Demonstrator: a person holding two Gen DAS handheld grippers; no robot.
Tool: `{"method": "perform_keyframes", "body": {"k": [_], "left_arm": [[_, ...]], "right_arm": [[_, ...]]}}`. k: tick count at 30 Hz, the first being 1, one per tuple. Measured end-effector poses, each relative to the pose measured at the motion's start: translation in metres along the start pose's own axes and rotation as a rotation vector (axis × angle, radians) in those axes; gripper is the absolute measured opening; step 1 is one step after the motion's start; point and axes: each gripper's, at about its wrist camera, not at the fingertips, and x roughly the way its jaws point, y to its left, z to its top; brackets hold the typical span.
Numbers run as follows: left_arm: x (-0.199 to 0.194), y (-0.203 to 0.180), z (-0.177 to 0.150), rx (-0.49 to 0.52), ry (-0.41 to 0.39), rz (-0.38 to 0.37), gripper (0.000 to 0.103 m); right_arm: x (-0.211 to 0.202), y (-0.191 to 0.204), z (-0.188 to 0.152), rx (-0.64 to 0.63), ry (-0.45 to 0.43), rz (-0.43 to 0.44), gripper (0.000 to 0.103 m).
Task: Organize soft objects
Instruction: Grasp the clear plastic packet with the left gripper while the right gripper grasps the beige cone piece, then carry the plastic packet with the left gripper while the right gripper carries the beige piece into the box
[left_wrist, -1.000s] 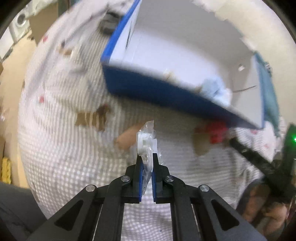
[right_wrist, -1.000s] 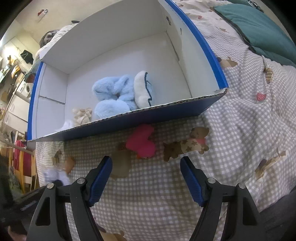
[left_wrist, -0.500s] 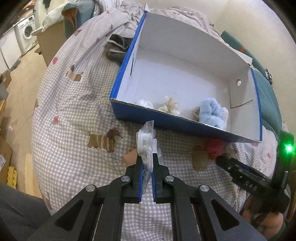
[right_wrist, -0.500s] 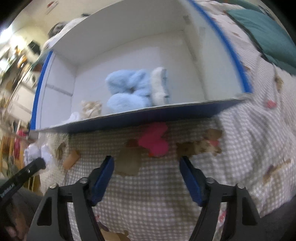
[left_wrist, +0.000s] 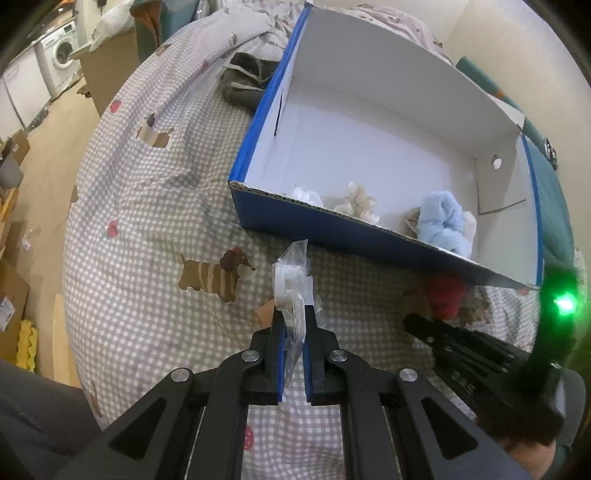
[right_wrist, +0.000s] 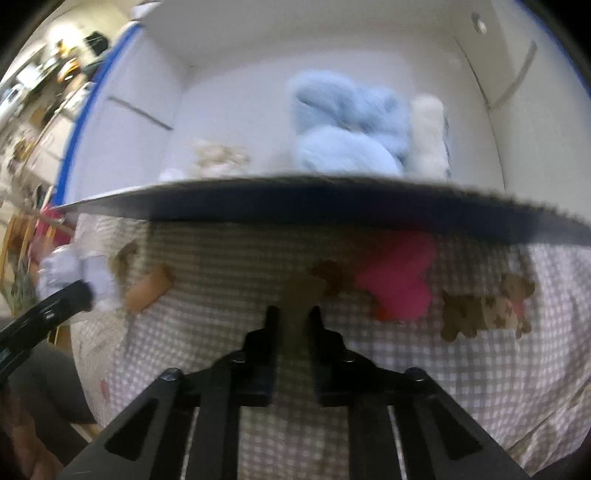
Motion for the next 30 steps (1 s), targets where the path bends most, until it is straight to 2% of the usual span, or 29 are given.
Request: {"method": "perform_keyframes", "body": {"k": [9, 16, 18, 23, 30], "left_arm": [[0.004, -0.002, -0.002, 0.019, 0.005, 0.025, 0.007], [0.0, 0.001, -0.005, 0.025, 0.002, 0.048, 0.007], [-0.014, -0.001, -0.008, 0.035, -0.026, 0.024, 0.007], [-0.045, -0.018, -0.013, 0.125, -0.142, 0.037, 0.007], [-0.056, -0.033, -0.006, 0.171, -0.189, 0.038, 0.007]], "right_arm": [[-0.043, 0.013, -0.012, -0.051, -0.088, 0.074, 0.012], [-0.055, 0.022, -0.013, -0.073, -0.104, 0.069, 0.012], [-0.062, 0.02, -0.012, -0.068, -0.109, 0.075, 0.012], [-0.086, 0.021, -0.012, -0.081, -0.154, 0.096, 0.012], [-0.111, 0.013, -0.003, -0.073, -0.211, 0.106, 0.012]]}}
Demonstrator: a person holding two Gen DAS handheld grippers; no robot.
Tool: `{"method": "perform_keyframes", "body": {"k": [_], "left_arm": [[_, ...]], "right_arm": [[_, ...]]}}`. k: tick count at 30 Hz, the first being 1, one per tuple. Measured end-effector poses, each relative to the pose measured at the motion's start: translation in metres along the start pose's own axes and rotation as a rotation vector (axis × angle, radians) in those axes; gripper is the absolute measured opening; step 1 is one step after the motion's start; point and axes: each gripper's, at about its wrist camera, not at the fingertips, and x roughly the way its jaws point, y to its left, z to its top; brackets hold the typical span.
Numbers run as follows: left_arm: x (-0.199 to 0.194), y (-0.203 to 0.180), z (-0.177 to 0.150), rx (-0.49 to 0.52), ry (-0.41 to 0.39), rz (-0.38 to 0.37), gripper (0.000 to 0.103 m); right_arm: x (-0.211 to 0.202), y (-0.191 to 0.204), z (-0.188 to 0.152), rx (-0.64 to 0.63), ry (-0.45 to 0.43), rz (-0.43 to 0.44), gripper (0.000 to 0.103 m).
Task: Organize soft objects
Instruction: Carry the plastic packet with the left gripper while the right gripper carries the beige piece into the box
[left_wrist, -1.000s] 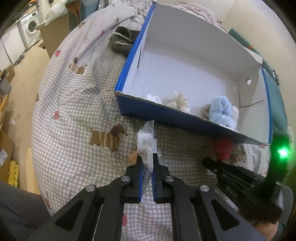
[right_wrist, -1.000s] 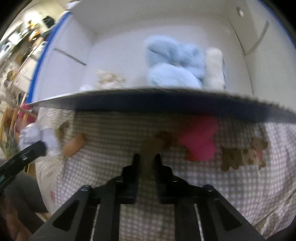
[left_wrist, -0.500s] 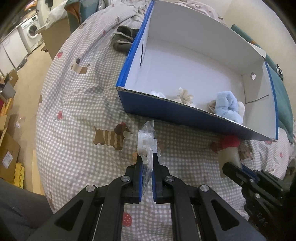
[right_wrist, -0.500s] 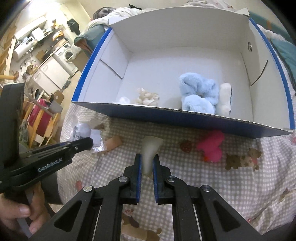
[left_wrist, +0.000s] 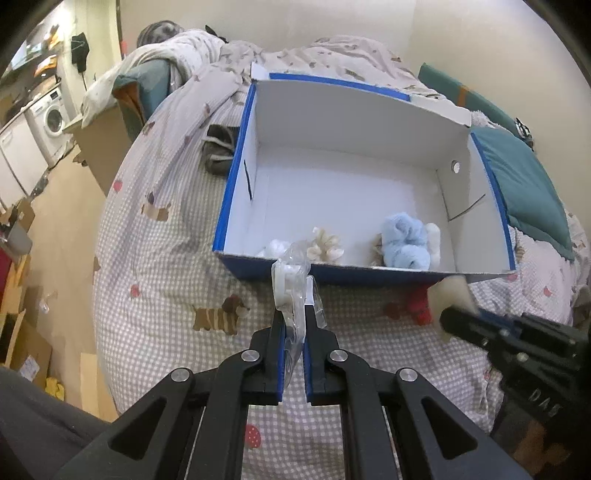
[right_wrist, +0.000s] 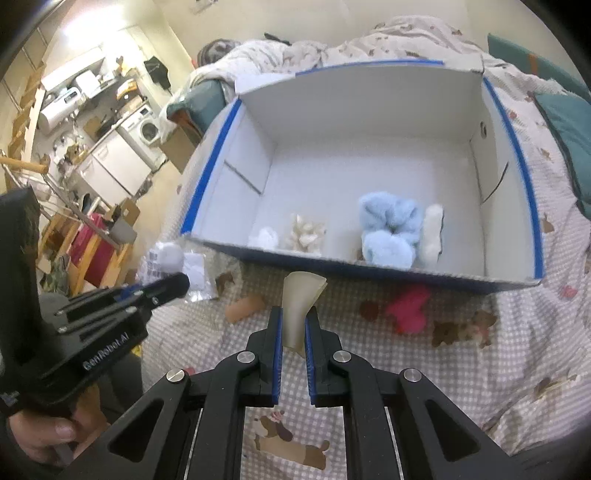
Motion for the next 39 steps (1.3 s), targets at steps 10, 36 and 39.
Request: {"method": "perform_keyframes", "body": {"k": [10, 36, 39], "left_arm": [[-0.005, 0.004, 0.031, -0.005, -0.034, -0.01, 0.007], [0.064, 0.003, 0.095, 0.0, -0.018, 0.009, 0.007], [0.079, 0.002, 0.089, 0.001, 0.002, 0.001, 0.007]], "right_arm": [[-0.019, -0.021, 0.026, 0.026, -0.109, 0.002, 0.012], [0.032, -0.077, 0.069, 0.169, -0.135, -0.059, 0.012], [0.038, -0.075, 0.066, 0.169, -0.112, -0.054, 0.013]]}}
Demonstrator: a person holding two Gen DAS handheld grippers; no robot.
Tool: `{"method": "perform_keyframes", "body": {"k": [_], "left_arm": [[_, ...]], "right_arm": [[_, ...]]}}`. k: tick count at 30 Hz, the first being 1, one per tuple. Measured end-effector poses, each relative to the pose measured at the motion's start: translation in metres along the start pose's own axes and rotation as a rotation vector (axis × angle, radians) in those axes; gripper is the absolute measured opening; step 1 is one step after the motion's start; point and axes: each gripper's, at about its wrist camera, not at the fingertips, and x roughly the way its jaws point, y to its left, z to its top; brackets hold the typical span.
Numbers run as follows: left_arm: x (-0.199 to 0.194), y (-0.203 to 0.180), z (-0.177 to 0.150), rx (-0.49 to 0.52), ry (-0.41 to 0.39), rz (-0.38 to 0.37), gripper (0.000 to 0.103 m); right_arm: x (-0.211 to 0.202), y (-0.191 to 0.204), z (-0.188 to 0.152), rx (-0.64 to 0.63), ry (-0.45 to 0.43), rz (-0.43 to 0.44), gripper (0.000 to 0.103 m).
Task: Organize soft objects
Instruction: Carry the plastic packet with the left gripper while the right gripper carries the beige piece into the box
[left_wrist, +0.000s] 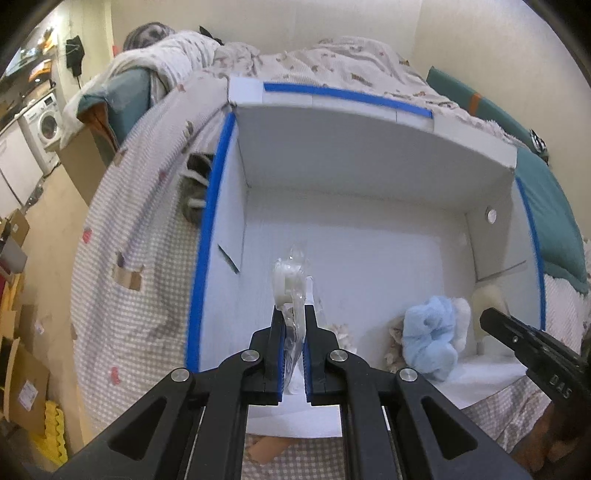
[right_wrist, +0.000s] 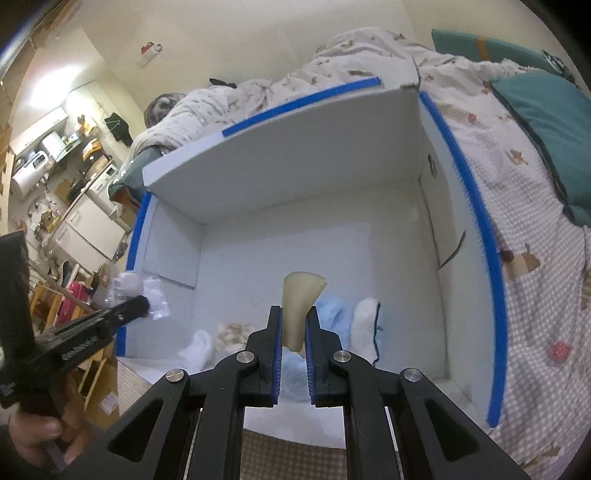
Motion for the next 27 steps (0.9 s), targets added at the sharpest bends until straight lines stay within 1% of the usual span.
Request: {"method": "perform_keyframes", "body": {"k": [4, 9, 13, 20, 23, 24, 25, 26, 27], "left_arm": [[0.014, 0.0, -0.007, -0.008, 0.026, -0.002, 0.007], [0.02, 0.002, -0.009, -0.03, 0.042, -0.001, 0.007], [0.023, 0.006, -0.01, -0.057, 0.06, -0.012, 0.007], [0.022, 0.006, -0.011, -0.058, 0.067, -0.006, 0.009], [0.026, 0.005, -0.012, -0.055, 0.092, 0.008, 0.02], [0.025, 0.004, -0.012, -0.054, 0.094, 0.005, 0.027], [0.025, 0.003, -0.013, -0.053, 0.092, 0.004, 0.036], [0.023, 0.002, -0.013, -0.049, 0.084, 0.01, 0.041], [0.022, 0.001, -0.012, -0.045, 0.077, 0.016, 0.053]], "right_arm": [[0.007, 0.003, -0.006, -0.029, 0.024, -0.014, 0.013], [0.015, -0.001, -0.008, -0.009, 0.055, -0.02, 0.013], [0.015, -0.005, -0.008, 0.024, 0.052, -0.01, 0.013], [0.015, -0.008, -0.01, 0.04, 0.053, -0.011, 0.013], [0.015, -0.008, -0.009, 0.036, 0.054, -0.012, 0.013], [0.016, -0.008, -0.009, 0.036, 0.054, -0.013, 0.013], [0.014, -0.009, -0.01, 0.037, 0.053, -0.013, 0.013], [0.014, -0.009, -0.009, 0.038, 0.054, -0.013, 0.013], [0.015, -0.01, -0.009, 0.039, 0.056, -0.013, 0.013]]}}
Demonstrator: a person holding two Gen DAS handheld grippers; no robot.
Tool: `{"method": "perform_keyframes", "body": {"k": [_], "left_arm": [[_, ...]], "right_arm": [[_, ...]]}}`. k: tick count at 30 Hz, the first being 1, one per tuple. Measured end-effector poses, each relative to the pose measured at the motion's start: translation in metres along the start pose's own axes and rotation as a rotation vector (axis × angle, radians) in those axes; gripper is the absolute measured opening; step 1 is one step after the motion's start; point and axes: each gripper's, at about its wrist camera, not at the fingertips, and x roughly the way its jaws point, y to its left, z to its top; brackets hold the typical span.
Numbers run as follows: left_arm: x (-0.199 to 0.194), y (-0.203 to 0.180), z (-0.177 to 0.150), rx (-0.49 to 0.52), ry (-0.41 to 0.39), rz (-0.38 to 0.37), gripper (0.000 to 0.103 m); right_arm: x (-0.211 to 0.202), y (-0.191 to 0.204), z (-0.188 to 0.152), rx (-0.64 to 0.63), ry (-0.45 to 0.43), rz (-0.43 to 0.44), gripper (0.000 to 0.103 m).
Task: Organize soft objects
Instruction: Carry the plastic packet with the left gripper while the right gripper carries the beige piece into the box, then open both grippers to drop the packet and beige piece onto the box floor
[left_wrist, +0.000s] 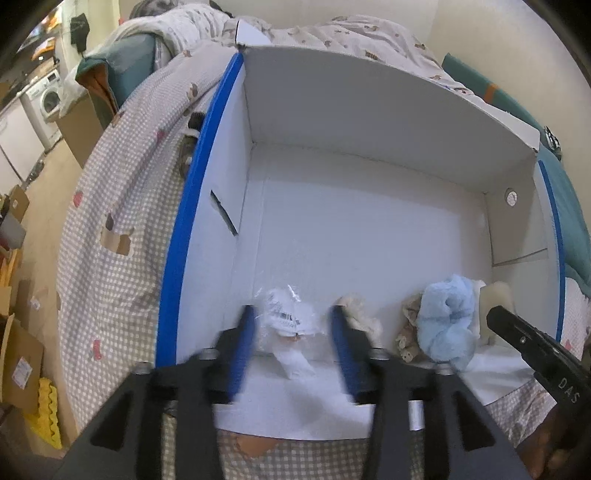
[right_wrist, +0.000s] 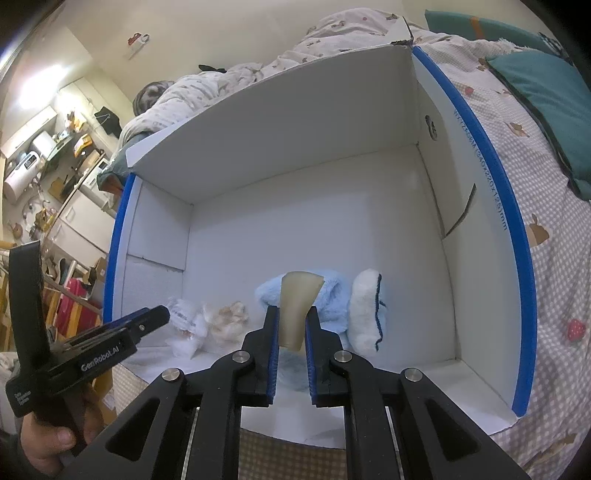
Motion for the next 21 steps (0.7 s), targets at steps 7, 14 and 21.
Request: {"method": "perform_keyframes", "body": {"k": [7, 14, 21], "left_arm": [[-0.0059, -0.0012, 0.0007, 0.009, -0.032, 0.018, 0.061], [-0.0049, -0.0005, -0.0001, 0.015, -0.031, 0.051, 0.061], [-0.0054, -0.0051, -0.0034, 0.037, -0.03, 0.058, 0.062]], "right_arm": [[-0.0014, 0.0004, 0.0009, -0.001, -0.009, 0.002, 0.015], [0.0035, 0.0053, -0.0001, -0.028, -0.002, -0.049, 0.033], [-0.0052, 0.0026, 0.0039, -0.003, -0.057, -0.047, 0.078]]}}
